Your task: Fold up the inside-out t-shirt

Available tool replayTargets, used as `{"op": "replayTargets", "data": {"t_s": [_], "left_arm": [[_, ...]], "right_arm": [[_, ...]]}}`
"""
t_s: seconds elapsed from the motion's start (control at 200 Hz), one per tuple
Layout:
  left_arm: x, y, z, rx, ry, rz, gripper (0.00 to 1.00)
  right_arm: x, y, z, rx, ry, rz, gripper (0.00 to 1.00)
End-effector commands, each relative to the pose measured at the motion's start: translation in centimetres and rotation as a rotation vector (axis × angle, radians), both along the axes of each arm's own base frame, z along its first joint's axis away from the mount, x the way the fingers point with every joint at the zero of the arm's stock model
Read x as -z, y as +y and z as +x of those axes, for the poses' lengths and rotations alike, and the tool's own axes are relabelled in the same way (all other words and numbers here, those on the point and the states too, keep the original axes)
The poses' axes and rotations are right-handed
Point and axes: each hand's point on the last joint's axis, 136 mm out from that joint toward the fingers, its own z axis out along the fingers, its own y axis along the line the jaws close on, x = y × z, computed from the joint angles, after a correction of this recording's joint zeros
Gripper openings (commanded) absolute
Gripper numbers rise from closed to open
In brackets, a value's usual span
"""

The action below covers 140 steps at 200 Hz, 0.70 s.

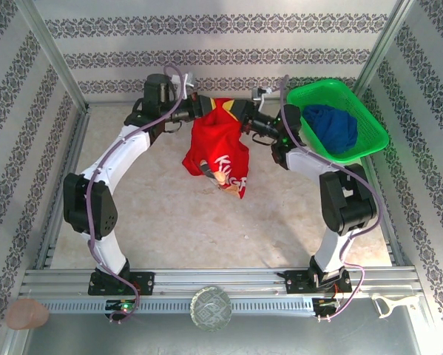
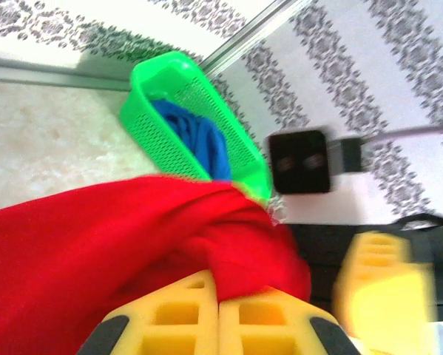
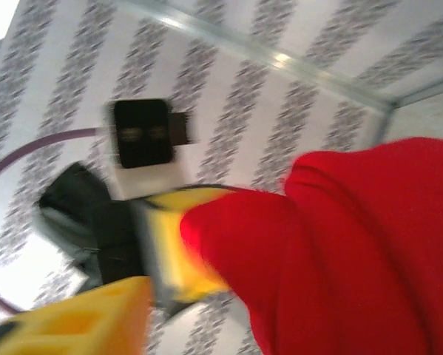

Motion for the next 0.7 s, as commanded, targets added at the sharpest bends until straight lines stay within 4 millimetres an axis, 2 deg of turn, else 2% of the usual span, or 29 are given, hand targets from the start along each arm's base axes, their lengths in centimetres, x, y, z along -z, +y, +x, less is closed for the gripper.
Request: {"op": "replayTargets", "data": {"t_s": [0.0, 0.095, 0.26, 0.375, 0.46, 0.58, 0.694], "left_arm": [[-7.6, 1.0, -0.8, 0.0, -0.051, -0.175, 0.0], [-10.3, 1.1, -1.3, 0.01, -0.04, -0.288, 0.0], [-12.8, 1.3, -1.7, 0.021, -0.022, -0.428, 0.0], [-12.7, 1.3, -1.8, 0.013, 0.035, -0.463, 0.0], [-12.3, 1.3, -2.0, 0.009, 0.042, -0.446, 0.0], [-12.3, 1.0, -2.4, 0.034, 0.051, -0.451, 0.0], [-12.3, 0.5, -2.8, 0.05, 0.052, -0.446, 0.0]], "right_arm": [[2.9, -4.5, 2.0, 0.208, 0.049, -0.102, 0.68], [3.2, -5.9, 1.0, 0.27, 0.068, -0.163, 0.69], [2.1, -5.3, -3.2, 0.303, 0.013, -0.364, 0.71], [-0.6, -4.6, -6.2, 0.356, -0.086, -0.515, 0.68], [-3.3, -3.6, -7.7, 0.38, -0.174, -0.595, 0.64], [-5.9, -2.7, -7.7, 0.413, -0.255, -0.682, 0.62], [-6.7, -1.7, -5.9, 0.416, -0.277, -0.754, 0.62]]}}
